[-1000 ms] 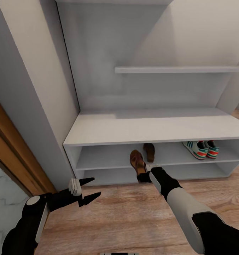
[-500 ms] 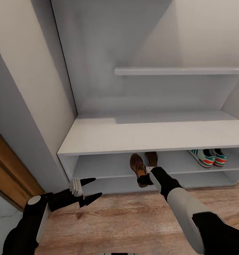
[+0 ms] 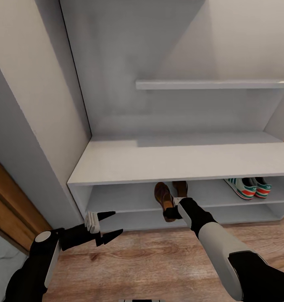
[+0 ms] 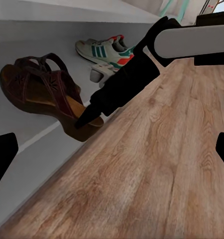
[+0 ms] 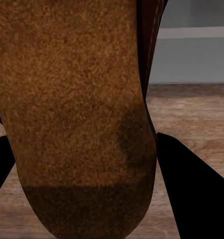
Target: Pick up the two gym shoes and the two sandals from the corridor floor and place them onto the hallstand (shoe rack) in the corridor, making sure they are on the rack and not on the floor. Arrange them so the two gym shoes are next to each other and the two sandals are next to each other.
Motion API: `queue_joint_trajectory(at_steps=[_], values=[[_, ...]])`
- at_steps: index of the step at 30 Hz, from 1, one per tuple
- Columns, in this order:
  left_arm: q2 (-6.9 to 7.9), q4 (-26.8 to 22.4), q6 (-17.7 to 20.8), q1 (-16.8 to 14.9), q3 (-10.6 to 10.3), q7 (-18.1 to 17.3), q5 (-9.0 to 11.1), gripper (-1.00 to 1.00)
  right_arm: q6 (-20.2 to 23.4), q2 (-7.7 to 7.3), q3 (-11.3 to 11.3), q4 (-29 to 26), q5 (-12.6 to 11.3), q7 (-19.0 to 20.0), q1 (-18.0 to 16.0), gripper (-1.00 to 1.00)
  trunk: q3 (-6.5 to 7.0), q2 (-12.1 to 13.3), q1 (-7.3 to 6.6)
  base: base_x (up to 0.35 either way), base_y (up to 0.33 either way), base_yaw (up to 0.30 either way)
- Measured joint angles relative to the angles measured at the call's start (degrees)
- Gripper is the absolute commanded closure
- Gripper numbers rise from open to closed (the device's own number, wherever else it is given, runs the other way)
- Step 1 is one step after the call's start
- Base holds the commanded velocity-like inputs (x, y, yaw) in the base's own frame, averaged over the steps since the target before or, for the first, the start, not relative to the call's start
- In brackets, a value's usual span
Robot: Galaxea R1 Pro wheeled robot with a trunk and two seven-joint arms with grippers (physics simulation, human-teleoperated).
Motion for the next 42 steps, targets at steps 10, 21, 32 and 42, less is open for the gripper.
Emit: queue_joint_trajectory(at_steps=[10, 21, 32, 42], values=[[-0.03, 0.0, 0.0, 0.1, -3.5, -0.1, 0.0, -1.0, 0.0, 0.0, 0.0, 0.0, 0.0, 0.0, 0.0, 1.0, 0.0, 0.0, -0.01, 0.02, 0.0, 0.0], [-0.01, 0.0, 0.0, 0.1, -5.6, -0.1, 0.0, -1.0, 0.0, 0.0, 0.1, 0.0, 0.0, 0.0, 0.0, 1.0, 0.0, 0.0, 0.0, 0.076, 0.0, 0.0], [-0.04, 0.0, 0.0, 0.1, -5.7, 0.0, 0.0, -1.0, 0.0, 0.02, 0.1, 0.0, 0.0, 0.0, 0.0, 1.0, 0.0, 0.0, 0.0, 0.09, 0.0, 0.0], [-0.03, 0.0, 0.0, 0.1, -5.7, -0.1, 0.0, -1.0, -0.5, 0.0, -0.1, 0.0, 0.0, 0.0, 0.0, 1.0, 0.0, 0.0, 0.0, 0.002, 0.0, 0.0]])
